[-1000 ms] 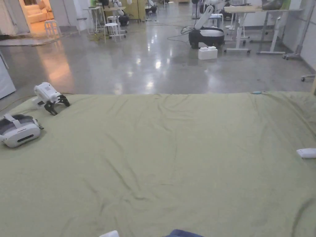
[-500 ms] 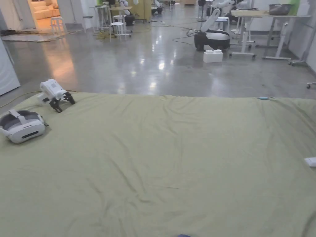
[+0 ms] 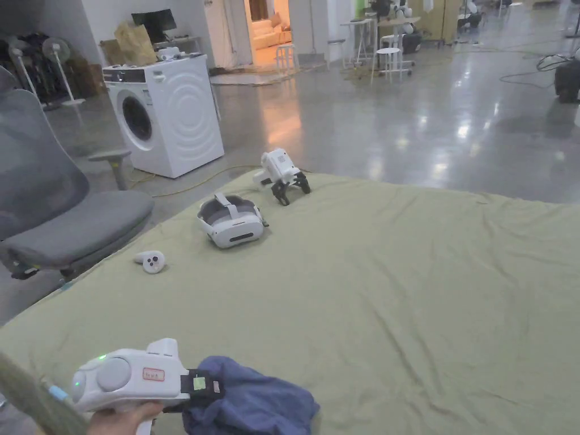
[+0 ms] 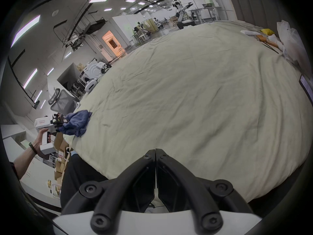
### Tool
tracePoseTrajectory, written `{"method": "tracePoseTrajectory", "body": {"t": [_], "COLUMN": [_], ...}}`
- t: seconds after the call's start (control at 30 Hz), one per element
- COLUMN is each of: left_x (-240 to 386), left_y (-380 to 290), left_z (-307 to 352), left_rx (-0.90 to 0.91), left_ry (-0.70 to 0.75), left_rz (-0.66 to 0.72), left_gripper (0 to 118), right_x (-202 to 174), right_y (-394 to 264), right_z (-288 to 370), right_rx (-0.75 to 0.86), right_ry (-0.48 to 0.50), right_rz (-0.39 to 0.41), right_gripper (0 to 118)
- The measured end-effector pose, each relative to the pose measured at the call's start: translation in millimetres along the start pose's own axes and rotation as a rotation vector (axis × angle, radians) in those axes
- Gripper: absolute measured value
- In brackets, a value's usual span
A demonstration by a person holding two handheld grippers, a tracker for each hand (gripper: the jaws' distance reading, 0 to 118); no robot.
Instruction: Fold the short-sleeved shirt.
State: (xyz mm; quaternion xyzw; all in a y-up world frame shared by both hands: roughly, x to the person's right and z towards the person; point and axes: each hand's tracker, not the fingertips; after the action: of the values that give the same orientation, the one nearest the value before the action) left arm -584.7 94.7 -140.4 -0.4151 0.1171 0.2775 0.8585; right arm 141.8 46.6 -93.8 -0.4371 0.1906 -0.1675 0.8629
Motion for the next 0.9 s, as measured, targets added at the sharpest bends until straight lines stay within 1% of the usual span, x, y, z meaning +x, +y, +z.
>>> {"method": "tracePoseTrajectory", "body": {"t": [0.03, 0.07, 0.1, 0.13, 0.17, 0.2, 0.23, 0.27, 0.3, 0.33, 0.37, 0.43, 0.5, 0.53, 0.6, 0.67, 0.7, 0.73, 0.77, 0.8, 0.83, 0.87, 0.9], "left_x": [2, 0, -1, 2, 9, 10, 14, 20, 36, 48, 60, 96, 137, 158, 195, 227, 245, 258, 268, 279, 283, 288, 295], "left_y": [0, 0, -1, 0, -2, 1, 3, 9, 6, 4, 3, -9, -37, -53, -87, -117, -134, -148, -160, -173, -176, -182, -190], "left_z": [-6, -10, -15, -17, -19, -13, -1, 10, 32, 56, 75, 127, 175, 197, 227, 243, 249, 252, 257, 261, 258, 260, 263], "left_rx": [-0.001, 0.002, 0.0, 0.013, 0.023, 0.05, 0.13, 0.15, 0.201, 0.298, 0.356, 0.449, 0.574, 0.63, 0.74, 0.803, 0.831, 0.859, 0.882, 0.908, 0.91, 0.916, 0.927], "left_ry": [-0.023, -0.057, -0.052, 0.027, 0.104, 0.217, 0.36, 0.477, 0.504, 0.444, 0.384, 0.258, 0.144, 0.089, 0.015, -0.039, -0.061, -0.074, -0.083, -0.087, -0.084, -0.083, -0.074], "left_rz": [0.019, 0.034, 0.025, 0.014, -0.001, -0.033, -0.042, -0.067, -0.14, -0.215, -0.26, -0.336, -0.409, -0.462, -0.525, -0.542, -0.559, -0.573, -0.575, -0.569, -0.582, -0.587, -0.579], "left_gripper": [30, 35, 49, 65, 79, 88, 86, 84, 84, 84, 84, 84, 83, 81, 76, 75, 72, 67, 54, 38, 32, 32, 17], "right_x": [-1, -2, -1, -2, -4, -6, -6, -8, -12, -17, -20, -31, -42, -50, -63, -74, -79, -83, -86, -90, -94, -97, -98], "right_y": [-1, -1, 1, 3, 6, 9, 15, 20, 26, 32, 38, 50, 61, 66, 72, 76, 77, 77, 78, 77, 74, 72, 72], "right_z": [0, 1, 3, 4, 7, 11, 17, 22, 30, 41, 51, 77, 103, 117, 140, 161, 171, 180, 188, 196, 204, 211, 218], "right_rx": [0.006, 0.011, 0.013, 0.018, 0.027, 0.038, 0.051, 0.064, 0.086, 0.126, 0.15, 0.243, 0.328, 0.385, 0.485, 0.573, 0.62, 0.649, 0.672, 0.704, 0.74, 0.763, 0.77], "right_ry": [-0.002, -0.006, -0.006, -0.006, -0.011, -0.013, -0.006, -0.005, -0.023, -0.047, -0.049, -0.046, -0.053, -0.067, -0.081, -0.131, -0.139, -0.135, -0.141, -0.15, -0.16, -0.173, -0.18], "right_rz": [-0.01, -0.012, -0.01, -0.006, 0.002, 0.013, 0.027, 0.04, 0.062, 0.086, 0.104, 0.146, 0.192, 0.22, 0.263, 0.263, 0.264, 0.272, 0.278, 0.292, 0.313, 0.324, 0.341], "right_gripper": [0, 0, 0, 0, 0, 0, 0, 0, 0, 0, 0, 0, 0, 0, 0, 0, 0, 0, 0, 0, 0, 0, 0]}}
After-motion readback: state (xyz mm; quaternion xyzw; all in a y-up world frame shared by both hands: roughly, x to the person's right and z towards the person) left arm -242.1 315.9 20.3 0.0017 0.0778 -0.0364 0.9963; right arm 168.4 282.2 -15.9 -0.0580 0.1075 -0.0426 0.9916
